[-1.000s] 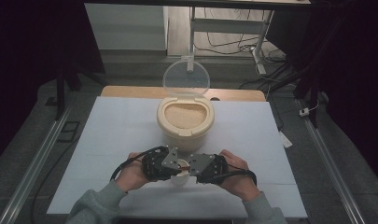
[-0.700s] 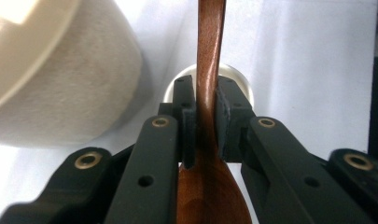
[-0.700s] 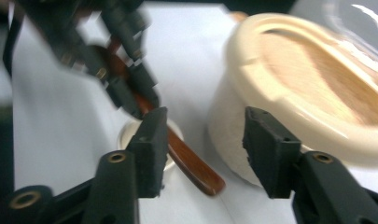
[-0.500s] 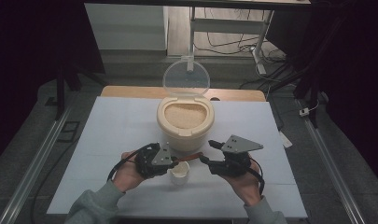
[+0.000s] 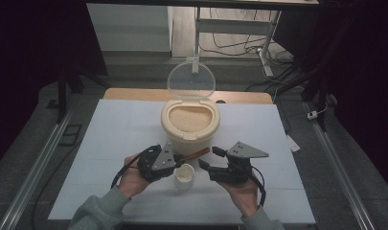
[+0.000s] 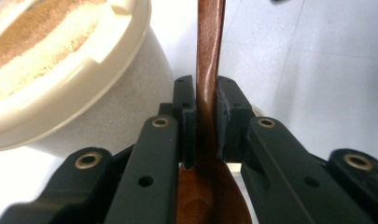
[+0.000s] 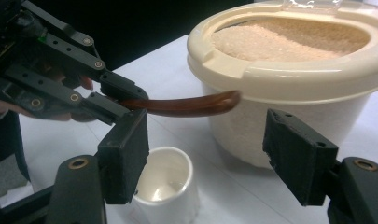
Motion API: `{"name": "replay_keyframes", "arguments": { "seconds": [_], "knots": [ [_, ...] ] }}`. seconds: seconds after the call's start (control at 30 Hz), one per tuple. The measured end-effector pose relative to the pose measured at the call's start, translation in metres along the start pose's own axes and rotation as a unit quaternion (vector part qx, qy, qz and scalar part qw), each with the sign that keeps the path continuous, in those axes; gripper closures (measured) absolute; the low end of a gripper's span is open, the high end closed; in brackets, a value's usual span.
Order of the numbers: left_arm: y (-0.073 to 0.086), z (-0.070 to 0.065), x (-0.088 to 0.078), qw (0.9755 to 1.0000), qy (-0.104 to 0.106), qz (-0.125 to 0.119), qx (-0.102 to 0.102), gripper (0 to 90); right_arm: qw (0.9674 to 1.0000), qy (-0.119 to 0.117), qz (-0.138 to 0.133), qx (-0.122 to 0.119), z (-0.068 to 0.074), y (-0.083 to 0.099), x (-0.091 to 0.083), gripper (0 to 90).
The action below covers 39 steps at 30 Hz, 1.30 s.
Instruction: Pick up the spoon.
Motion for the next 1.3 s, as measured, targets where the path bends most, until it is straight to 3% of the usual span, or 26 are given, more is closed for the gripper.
{"name": "replay_keyframes", "arguments": {
  "seconds": [0.23,0.47,0.6,0.87,0.97,1.03,1.3],
  "knots": [
    [-0.005,-0.004,0.002,1.0000,-0.003,-0.007,0.004,79.3,0.9986,-0.008,-0.007,0.052,0.005,-0.001,0.005,36.6],
    [-0.008,-0.008,0.006,0.9996,-0.019,-0.007,0.017,79.3,0.9961,-0.012,-0.020,0.084,0.007,-0.003,0.008,51.5],
    [-0.008,-0.008,0.007,0.9996,-0.022,-0.006,0.019,79.3,0.9952,-0.022,-0.025,0.092,0.009,-0.005,0.007,56.4],
    [-0.010,-0.007,0.007,0.9982,-0.050,-0.002,0.032,79.3,0.9919,-0.021,-0.046,0.117,0.008,-0.011,0.008,62.6],
    [-0.010,-0.007,0.007,0.9982,-0.049,-0.004,0.032,79.5,0.9912,-0.025,-0.051,0.119,0.008,-0.012,0.007,65.3],
    [-0.010,-0.007,0.006,0.9984,-0.047,-0.008,0.031,79.6,0.9895,-0.037,-0.059,0.127,0.009,-0.015,0.005,69.8],
    [-0.011,-0.006,0.005,0.9987,-0.042,-0.015,0.027,80.0,0.9868,-0.084,-0.084,0.111,0.024,-0.025,-0.004,82.9]
  ]
}}
Point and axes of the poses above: each handheld gripper's, and its own axes: x roughly forward along the jaws, y roughly out of its underside, z roughly to its left, the point moved 10 cm from there along x, roughly forward along the jaws, and after that the axes turned 9 degrees about y, right-handed, at the moved point
